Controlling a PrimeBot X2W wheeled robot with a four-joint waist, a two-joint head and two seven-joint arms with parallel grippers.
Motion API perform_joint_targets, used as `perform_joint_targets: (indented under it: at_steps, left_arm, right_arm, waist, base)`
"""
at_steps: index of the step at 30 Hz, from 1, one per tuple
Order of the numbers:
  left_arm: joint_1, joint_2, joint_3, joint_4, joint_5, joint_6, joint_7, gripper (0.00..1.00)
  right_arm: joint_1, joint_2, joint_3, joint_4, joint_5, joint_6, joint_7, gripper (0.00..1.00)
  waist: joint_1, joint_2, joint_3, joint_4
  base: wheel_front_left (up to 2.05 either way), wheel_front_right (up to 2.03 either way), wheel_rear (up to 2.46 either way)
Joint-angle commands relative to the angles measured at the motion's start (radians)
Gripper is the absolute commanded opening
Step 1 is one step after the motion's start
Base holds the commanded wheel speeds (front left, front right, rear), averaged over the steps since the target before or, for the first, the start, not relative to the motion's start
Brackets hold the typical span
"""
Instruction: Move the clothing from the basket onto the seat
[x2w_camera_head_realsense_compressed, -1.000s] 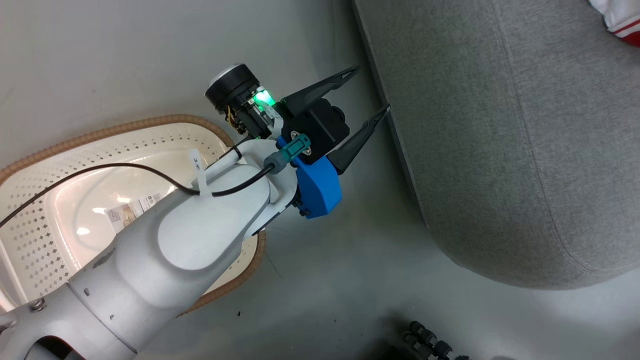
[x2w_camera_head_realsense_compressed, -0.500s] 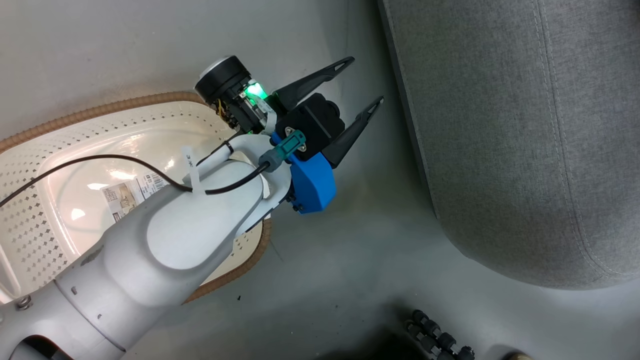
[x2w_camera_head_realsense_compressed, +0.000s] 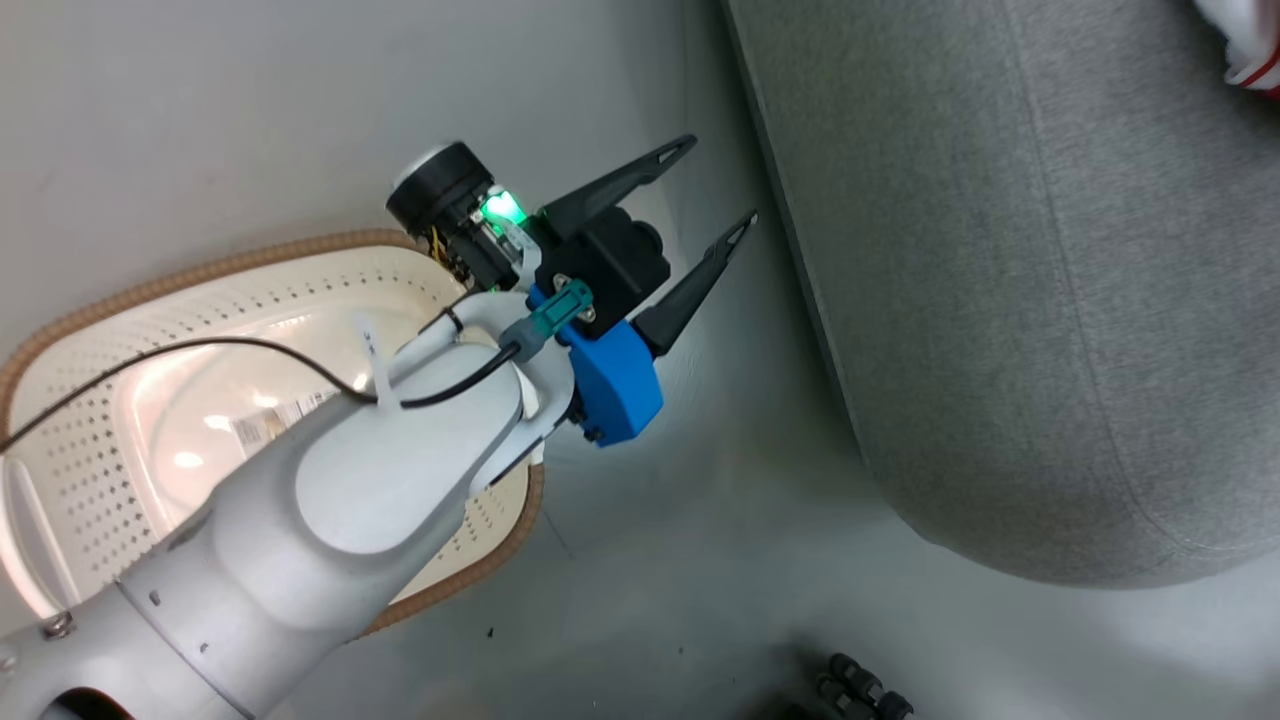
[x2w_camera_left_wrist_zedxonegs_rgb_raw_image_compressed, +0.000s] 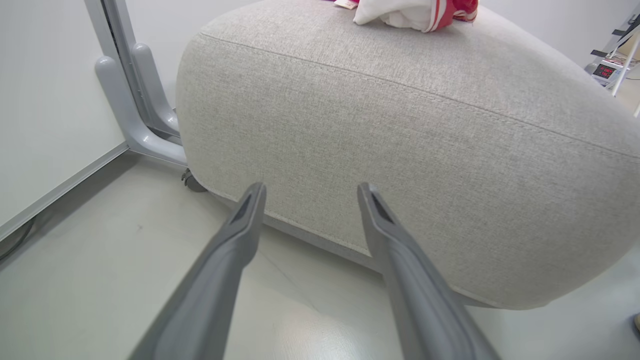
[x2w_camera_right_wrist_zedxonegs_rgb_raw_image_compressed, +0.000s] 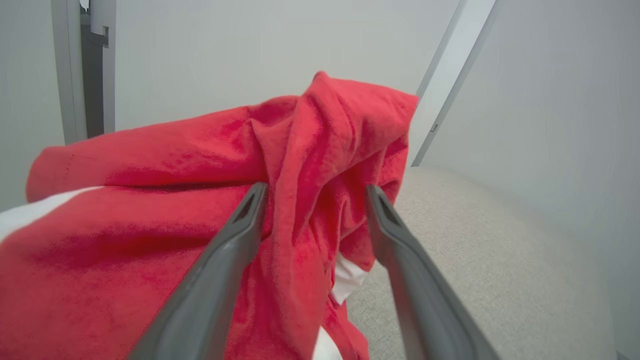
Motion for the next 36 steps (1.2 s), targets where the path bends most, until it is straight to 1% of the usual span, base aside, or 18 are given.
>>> perform_joint_targets:
  at_steps: [1, 5, 7, 11, 16, 21, 26, 30, 31, 36]
  left_arm:
    - [0.015, 0.0, 0.002, 0.006, -0.004, 0.004, -0.01, 1.0]
    - [0.052, -0.013, 0.011, 0.031, -0.027, 0.01, -0.052, 1.0]
    - [0.077, -0.015, 0.027, 0.046, -0.045, 0.022, -0.08, 1.0]
    - [0.132, -0.017, 0.071, 0.072, -0.083, 0.048, -0.123, 1.0]
    - [0.207, -0.015, 0.147, 0.081, -0.115, 0.08, -0.146, 1.0]
    - [0.293, -0.006, 0.283, 0.018, -0.1, 0.114, -0.147, 1.0]
    - [0.397, -0.004, 0.421, -0.037, -0.055, 0.125, -0.147, 1.0]
    - [0.501, -0.013, 0.539, -0.087, -0.003, 0.138, -0.147, 1.0]
    - [0.59, -0.028, 0.62, -0.116, 0.036, 0.136, -0.147, 1.0]
    - [0.729, -0.069, 0.744, -0.15, 0.09, 0.117, -0.147, 1.0]
  right_arm:
    - [0.016, 0.006, 0.005, -0.009, 0.005, -0.001, 0.0, 1.0]
    - [0.083, 0.011, 0.03, -0.062, 0.008, -0.001, 0.0, 1.0]
    - [0.11, 0.013, 0.054, -0.086, 0.006, -0.001, 0.0, 1.0]
    - [0.16, 0.021, 0.123, -0.145, 0.015, -0.001, 0.0, 1.0]
    - [0.204, 0.029, 0.231, -0.194, 0.011, -0.001, 0.0, 1.0]
    - [0.23, 0.03, 0.342, -0.211, 0.015, -0.001, 0.0, 1.0]
    - [0.264, 0.051, 0.427, -0.206, 0.019, -0.001, 0.0, 1.0]
    - [0.297, 0.072, 0.495, -0.189, 0.025, -0.001, 0.0, 1.0]
    - [0.331, 0.096, 0.527, -0.178, 0.031, -0.001, 0.0, 1.0]
    - [0.411, 0.131, 0.545, -0.172, 0.043, -0.001, 0.0, 1.0]
  waist:
    - [0.0, 0.0, -0.032, 0.0]
    - [0.0, 0.0, -0.109, 0.006]
    - [0.0, 0.0, -0.152, 0.01]
    - [0.0, 0.0, -0.241, 0.025]
    - [0.0, 0.0, -0.344, 0.063]
    - [0.0, 0.0, -0.42, 0.113]
    - [0.0, 0.0, -0.494, 0.168]
    - [0.0, 0.0, -0.553, 0.206]
    - [0.0, 0.0, -0.594, 0.231]
    - [0.0, 0.0, -0.655, 0.27]
  base:
    - [0.0, 0.0, 0.0]
    - [0.0, 0.0, 0.0]
    - [0.0, 0.0, 0.0]
    - [0.0, 0.0, 0.0]
    - [0.0, 0.0, 0.0]
    - [0.0, 0.0, 0.0]
    - [0.0, 0.0, 0.0]
    - [0.0, 0.0, 0.0]
    - [0.0, 0.0, 0.0]
    - [0.0, 0.0, 0.0]
